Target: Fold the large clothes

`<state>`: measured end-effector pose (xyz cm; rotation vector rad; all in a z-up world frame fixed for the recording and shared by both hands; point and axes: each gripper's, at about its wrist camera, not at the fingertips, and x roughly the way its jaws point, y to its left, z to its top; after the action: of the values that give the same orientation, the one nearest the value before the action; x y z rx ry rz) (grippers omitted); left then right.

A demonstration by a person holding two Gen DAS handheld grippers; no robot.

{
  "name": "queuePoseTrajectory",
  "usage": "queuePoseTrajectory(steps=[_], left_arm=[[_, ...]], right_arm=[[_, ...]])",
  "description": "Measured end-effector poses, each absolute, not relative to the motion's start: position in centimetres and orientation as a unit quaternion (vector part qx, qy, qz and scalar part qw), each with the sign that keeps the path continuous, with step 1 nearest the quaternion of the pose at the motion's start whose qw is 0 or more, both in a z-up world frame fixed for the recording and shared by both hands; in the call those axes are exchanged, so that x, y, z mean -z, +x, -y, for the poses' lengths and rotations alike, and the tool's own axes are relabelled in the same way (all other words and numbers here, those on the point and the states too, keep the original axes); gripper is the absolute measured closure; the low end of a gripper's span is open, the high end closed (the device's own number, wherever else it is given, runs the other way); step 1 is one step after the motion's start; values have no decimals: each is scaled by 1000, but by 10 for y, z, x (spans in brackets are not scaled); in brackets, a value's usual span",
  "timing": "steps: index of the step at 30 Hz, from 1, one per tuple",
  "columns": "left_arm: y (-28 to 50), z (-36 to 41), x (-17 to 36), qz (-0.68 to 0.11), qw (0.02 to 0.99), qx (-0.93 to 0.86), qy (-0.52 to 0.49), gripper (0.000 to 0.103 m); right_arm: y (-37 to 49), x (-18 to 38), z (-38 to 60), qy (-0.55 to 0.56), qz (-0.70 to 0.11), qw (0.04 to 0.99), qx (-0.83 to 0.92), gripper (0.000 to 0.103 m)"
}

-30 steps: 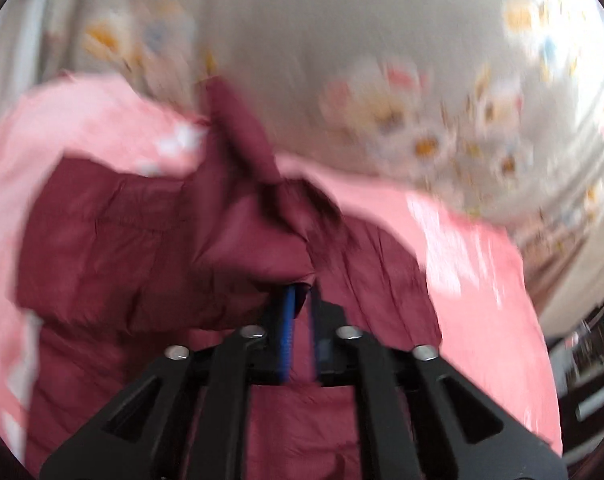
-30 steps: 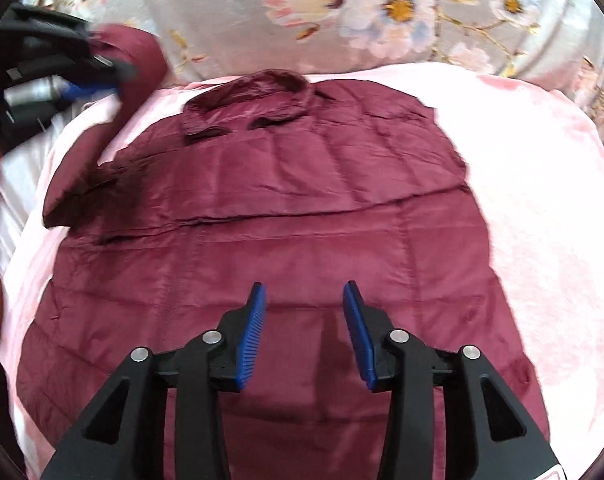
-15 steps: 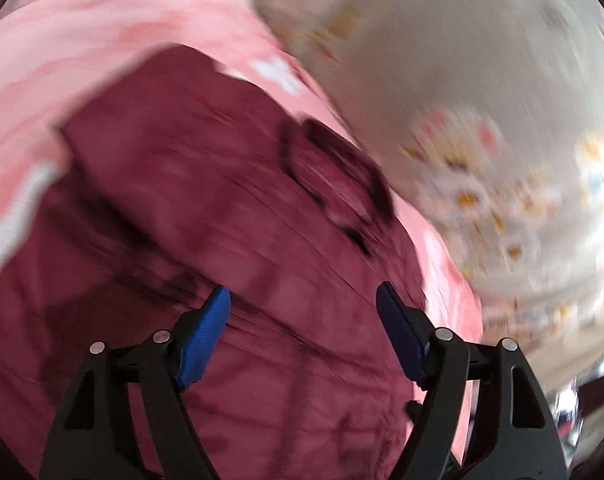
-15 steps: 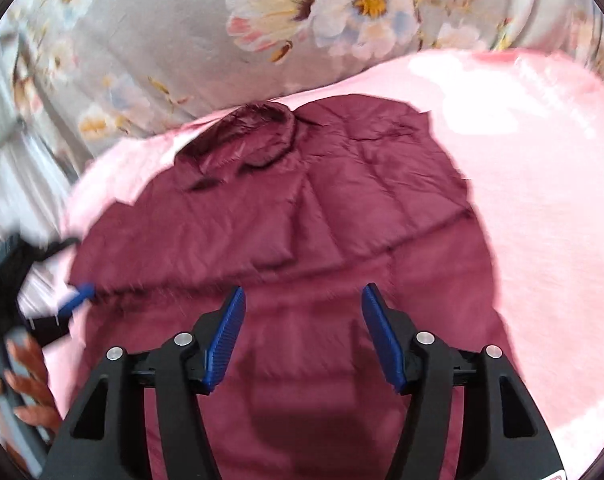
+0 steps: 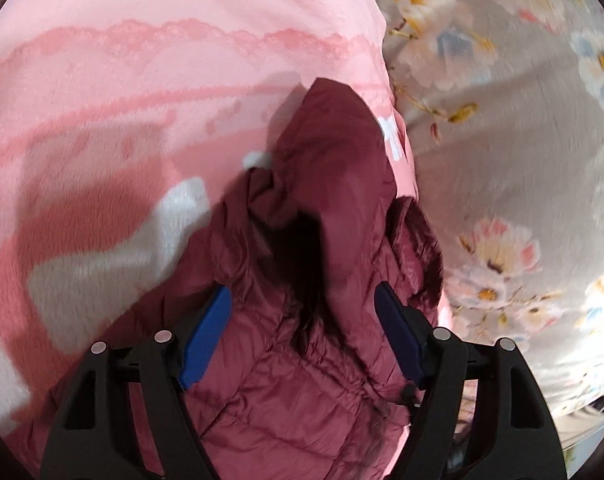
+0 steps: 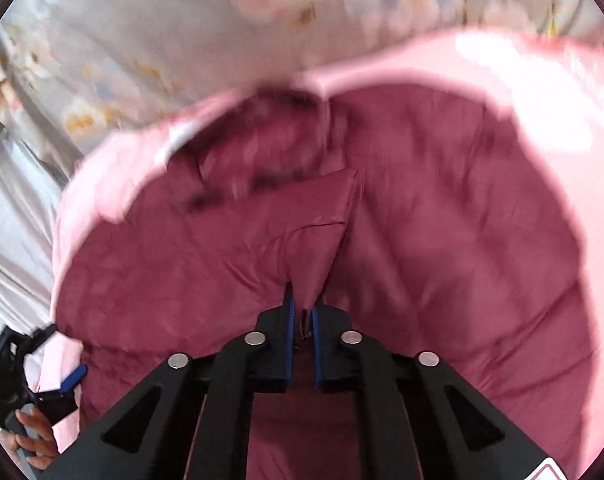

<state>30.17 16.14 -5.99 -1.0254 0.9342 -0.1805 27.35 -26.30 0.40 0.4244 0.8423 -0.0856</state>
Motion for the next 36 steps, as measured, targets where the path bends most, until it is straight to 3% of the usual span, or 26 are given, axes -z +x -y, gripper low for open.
queuePoseTrajectory(steps=[5, 12, 15, 18, 21, 36], left_arm=[[314, -164, 59, -425, 757, 87, -488, 32], [347, -145, 64, -441, 754, 78, -481, 33], [358, -139, 62, -449, 779, 44, -435, 50], [365, -135, 58, -457, 806, 1, -376, 85], [368, -132, 60, -463, 818, -12, -341, 100], [357, -115, 66, -457, 856, -39, -237, 102]], right_arm=[[267, -66, 295, 175, -338, 922, 76, 98], [270, -65, 322, 161, -351, 917, 96, 98], [265, -54, 321, 150, -359, 916, 98, 98], [258, -37, 324, 148, -373, 910, 102, 98], [250, -12, 325, 146, -394, 901, 107, 98], [236, 40, 313, 125, -425, 888, 122, 98]])
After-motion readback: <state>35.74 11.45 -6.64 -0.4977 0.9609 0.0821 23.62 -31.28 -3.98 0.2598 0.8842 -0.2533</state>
